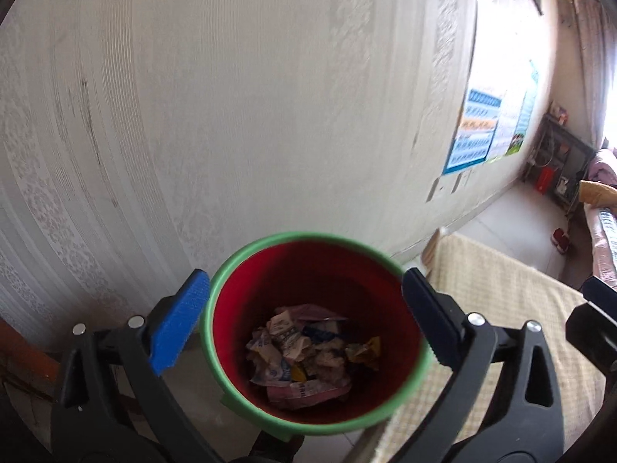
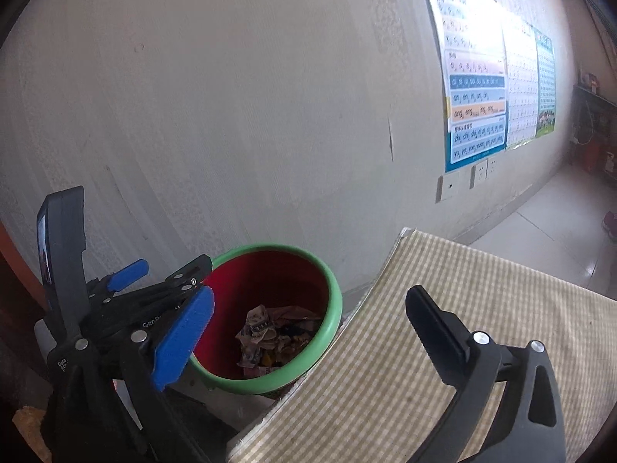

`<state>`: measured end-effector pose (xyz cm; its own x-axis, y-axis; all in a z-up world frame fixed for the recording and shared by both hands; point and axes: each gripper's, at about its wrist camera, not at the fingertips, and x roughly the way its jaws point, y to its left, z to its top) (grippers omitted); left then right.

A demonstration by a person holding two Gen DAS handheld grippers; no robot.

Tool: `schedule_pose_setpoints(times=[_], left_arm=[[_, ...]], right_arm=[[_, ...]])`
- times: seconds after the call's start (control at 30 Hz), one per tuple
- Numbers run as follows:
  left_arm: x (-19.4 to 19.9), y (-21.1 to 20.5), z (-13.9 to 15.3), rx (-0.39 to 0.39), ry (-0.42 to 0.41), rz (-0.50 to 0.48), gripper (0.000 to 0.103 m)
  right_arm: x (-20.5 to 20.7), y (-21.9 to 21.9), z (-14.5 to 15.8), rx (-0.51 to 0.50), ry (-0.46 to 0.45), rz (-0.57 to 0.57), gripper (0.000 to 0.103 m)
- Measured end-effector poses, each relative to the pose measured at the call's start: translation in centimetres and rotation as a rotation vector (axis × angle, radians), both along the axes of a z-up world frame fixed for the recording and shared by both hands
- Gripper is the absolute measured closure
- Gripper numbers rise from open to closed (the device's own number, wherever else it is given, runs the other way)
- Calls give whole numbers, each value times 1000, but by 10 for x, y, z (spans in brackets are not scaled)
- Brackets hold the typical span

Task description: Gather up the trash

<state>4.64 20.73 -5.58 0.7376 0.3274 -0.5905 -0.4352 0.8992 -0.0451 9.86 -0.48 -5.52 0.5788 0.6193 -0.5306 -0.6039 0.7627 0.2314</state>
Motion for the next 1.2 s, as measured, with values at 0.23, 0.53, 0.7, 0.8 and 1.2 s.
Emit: schedule_pose_setpoints(times=[0.23,0.53,0.7,0.8,1.2], left_arm=[[-27,-63,53,101,-74,-16,5],[-52,-110,91,108,-158,-65,5],[-54,-121,98,100,-157,-83,5],[-56,-126,99,111,-153,-81,5],[-56,-132,99,127,-141,-90,5]], right_arm=[[-43,-62,41,59,-188,-143,6],[-63,-129,60,135,-178,-237,6],[-76,-146,62,124,-195,-264,6],[-78,-150,63,135,-197,-264,6],[-74,-153,57,139,-179,-268,6]])
